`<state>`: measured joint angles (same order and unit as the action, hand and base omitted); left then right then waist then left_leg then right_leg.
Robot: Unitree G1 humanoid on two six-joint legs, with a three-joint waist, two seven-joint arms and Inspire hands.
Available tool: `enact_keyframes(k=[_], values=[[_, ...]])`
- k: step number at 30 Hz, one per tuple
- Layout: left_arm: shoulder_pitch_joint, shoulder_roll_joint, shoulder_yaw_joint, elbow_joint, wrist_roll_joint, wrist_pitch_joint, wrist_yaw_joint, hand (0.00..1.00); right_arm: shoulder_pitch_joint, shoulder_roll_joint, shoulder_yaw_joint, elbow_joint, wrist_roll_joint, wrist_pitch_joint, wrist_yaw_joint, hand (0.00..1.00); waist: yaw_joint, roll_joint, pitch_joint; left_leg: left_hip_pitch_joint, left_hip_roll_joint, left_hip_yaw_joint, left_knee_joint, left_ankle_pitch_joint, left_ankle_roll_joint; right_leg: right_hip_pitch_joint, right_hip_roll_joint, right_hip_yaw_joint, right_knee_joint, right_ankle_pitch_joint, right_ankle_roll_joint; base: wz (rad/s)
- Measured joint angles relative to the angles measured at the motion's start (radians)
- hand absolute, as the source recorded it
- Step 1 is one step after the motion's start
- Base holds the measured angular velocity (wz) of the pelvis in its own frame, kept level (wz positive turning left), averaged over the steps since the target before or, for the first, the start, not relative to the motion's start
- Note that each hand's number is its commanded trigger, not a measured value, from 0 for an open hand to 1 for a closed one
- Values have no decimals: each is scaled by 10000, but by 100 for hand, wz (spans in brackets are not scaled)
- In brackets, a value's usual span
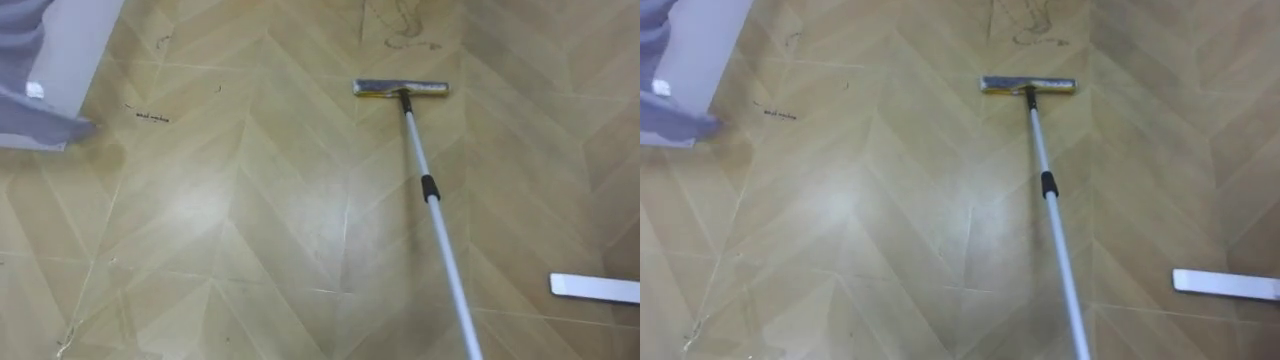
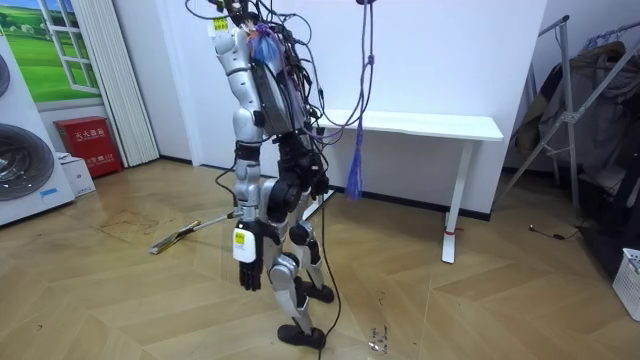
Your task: Mop floor
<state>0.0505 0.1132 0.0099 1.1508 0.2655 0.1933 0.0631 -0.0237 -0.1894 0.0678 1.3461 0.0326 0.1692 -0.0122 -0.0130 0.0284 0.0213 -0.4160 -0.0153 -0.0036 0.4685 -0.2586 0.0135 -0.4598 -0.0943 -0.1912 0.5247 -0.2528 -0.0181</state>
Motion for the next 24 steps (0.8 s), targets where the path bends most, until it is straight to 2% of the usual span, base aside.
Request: enact_keyframes(k=[3, 5, 7, 9, 11, 12, 13, 14, 15, 16, 17, 18, 20, 21, 22, 23, 24], values=[[-17, -17, -126, 86, -289, 244, 273, 0, 103, -53, 307, 158, 674, 41, -238, 100, 13, 33, 21, -1126, -6, 14, 1174, -151, -92, -875, -143, -3, 840, -357, -106, 14], [-26, -46, -157, 138, -358, 295, 436, 0, 143, -11, 310, 206, 906, 64, -304, 100, 117, 28, 38, -1684, 15, 146, 2025, -523, -118, -1463, -251, 25, 1721, -770, -227, 9], [-44, -75, -376, 192, -616, 270, 501, 0, 166, -6, 496, 223, 1125, 73, -333, 100, 254, 63, 43, -2273, 89, 132, 3199, -1059, -181, -2062, -288, 38, 3005, -1382, -380, 14], [-64, -85, -536, 171, -869, 272, 583, 0, 16, 18, 591, 362, 1294, 92, -394, 100, 407, 37, 38, -2625, 118, 3, 3889, -1375, -270, -2386, -322, 20, 3805, -1760, -440, 11], [-78, -60, -919, 170, -1524, 272, 690, 0, -627, -67, 621, 738, 1370, 160, -456, 100, 503, -13, 24, -3238, 199, -24, 4971, -1465, -362, -2855, -332, 102, 4667, -2147, -596, 13], [-66, -42, -1014, 167, -1734, 268, 732, 0, -801, -114, 631, 847, 1391, 172, -483, 100, 522, -83, 54, -3513, 238, -28, 5481, -1343, -490, -2972, -285, 121, 4869, -2232, -671, -4], [-52, 12, -1164, 166, -2149, 268, 838, 0, -1179, -216, 627, 925, 1360, 241, -537, 100, 697, -59, 2, -4257, 303, -46, 6917, -619, -567, -3216, -106, 303, 5321, -2350, -854, -36], [9, 90, -1424, 165, -2638, 263, 898, 0, -1626, -350, 627, 948, 1385, 331, -482, 100, 982, -184, 0, -4988, 382, -59, 8092, 583, -594, -3383, 93, 538, 5575, -2402, -925, -53], [57, 106, -1556, 139, -2886, 259, 904, 0, -1879, -446, 668, 948, 1383, 345, -419, 100, 1088, -268, 26, -5349, 423, -84, 8600, 1258, -587, -3422, 185, 598, 5606, -2402, -928, -75], [103, 111, -1705, 89, -3179, 243, 899, 0, -2371, -615, 690, 937, 1364, 342, -232, 100, 1316, -341, 2, -5863, 389, -13, 9423, 2055, -539, -3447, 283, 756, 5602, -2412, -959, -76], [140, 119, -1706, 96, -3192, 207, 899, 0, -2804, -730, 739, 938, 1377, 314, 26, 100, 1567, -489, -3, -6125, 269, 115, 9737, 2023, -571, -3442, 244, 943, 5558, -2413, -958, -69], [170, 131, -1695, 92, -3191, 168, 900, 0, -3003, -765, 760, 946, 1401, 284, 148, 100, 1629, -521, -18, -6206, 213, 196, 9639, 1947, -494, -3423, 197, 971, 5506, -2415, -953, -44], [283, 178, -1700, 94, -3229, 3, 878, 0, -3248, -868, 1092, 902, 1847, 158, 463, 100, 1707, -565, 10, -5881, 169, 289, 7915, 1554, -422, -3293, 180, 985, 5209, -2427, -927, -8], [205, 226, -1684, 89, -3179, -118, 792, 0, -3247, -900, 1090, 880, 2095, 129, 603, 100, 1712, -522, -19, -5235, 190, 299, 5910, 1303, -413, -3175, 183, 969, 5031, -2472, -828, 18], [206, 255, -1662, 87, -3141, -139, 729, 0, -3095, -919, 1086, 771, 2369, 110, 682, 100, 1671, -436, -55, -4605, 182, 273, 4406, 1025, -366, -3036, 181, 921, 4920, -2550, -676, 27], [209, 263, -1669, 86, -3130, -142, 702, 0, -2912, -931, 1083, 711, 2473, 79, 726, 100, 1612, -385, -83, -4356, 173, 280, 3927, 851, -332, -2964, 181, 905, 4890, -2585, -570, 53], [167, 288, -1700, 83, -3043, -136, 577, 0, -2494, -910, 1064, 664, 2708, -33, 793, 100, 1418, -287, -130, -4258, 5, 317, 3673, 539, 103, -2817, 77, 940, 4770, -2629, -367, 68]])
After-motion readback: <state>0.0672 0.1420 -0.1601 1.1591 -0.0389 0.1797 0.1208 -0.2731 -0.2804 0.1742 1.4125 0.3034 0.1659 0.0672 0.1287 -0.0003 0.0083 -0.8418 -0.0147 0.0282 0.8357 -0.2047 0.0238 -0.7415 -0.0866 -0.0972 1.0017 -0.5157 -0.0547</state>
